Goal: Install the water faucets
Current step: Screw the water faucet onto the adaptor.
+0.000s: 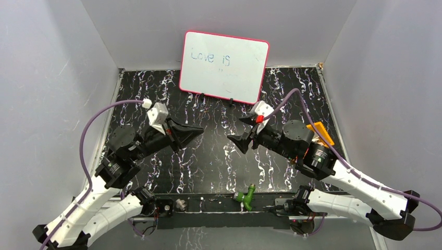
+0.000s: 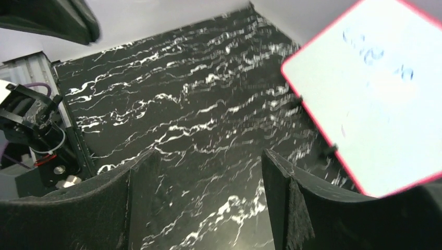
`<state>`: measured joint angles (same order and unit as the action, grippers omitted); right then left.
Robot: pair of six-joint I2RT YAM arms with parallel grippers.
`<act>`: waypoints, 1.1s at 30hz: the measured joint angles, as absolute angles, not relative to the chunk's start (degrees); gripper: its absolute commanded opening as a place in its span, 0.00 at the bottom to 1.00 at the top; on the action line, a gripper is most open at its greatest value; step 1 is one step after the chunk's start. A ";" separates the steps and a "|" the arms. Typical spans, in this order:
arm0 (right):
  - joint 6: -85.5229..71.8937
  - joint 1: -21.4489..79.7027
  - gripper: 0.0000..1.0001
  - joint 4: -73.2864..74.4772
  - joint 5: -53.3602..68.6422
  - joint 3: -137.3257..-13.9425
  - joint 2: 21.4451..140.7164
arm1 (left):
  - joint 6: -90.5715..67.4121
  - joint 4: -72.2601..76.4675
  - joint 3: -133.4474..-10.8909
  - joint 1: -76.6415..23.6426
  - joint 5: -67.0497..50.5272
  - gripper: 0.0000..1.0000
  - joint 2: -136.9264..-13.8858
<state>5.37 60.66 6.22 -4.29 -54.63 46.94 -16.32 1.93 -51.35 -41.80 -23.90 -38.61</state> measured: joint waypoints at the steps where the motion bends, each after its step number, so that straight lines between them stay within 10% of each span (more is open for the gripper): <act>1: 3.57 60.66 0.78 7.77 -5.65 -54.63 46.74 | -16.49 1.06 -50.94 -41.80 -22.17 0.05 -37.69; 14: -16.58 60.66 0.81 21.65 -12.34 -54.48 45.65 | -22.85 -11.62 -49.12 -41.80 -8.99 0.38 -34.57; 23: -39.68 62.74 0.84 37.91 -14.50 -52.49 57.45 | -33.34 -31.92 -49.10 -41.80 5.52 0.88 -34.41; 33: -77.34 84.47 0.85 49.76 -26.02 -43.07 63.02 | -40.93 -43.77 -48.53 -41.80 13.26 0.91 -35.57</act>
<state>-77.34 84.47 49.76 -26.02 -43.07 63.02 -40.93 -43.77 -48.53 -41.80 13.26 -35.57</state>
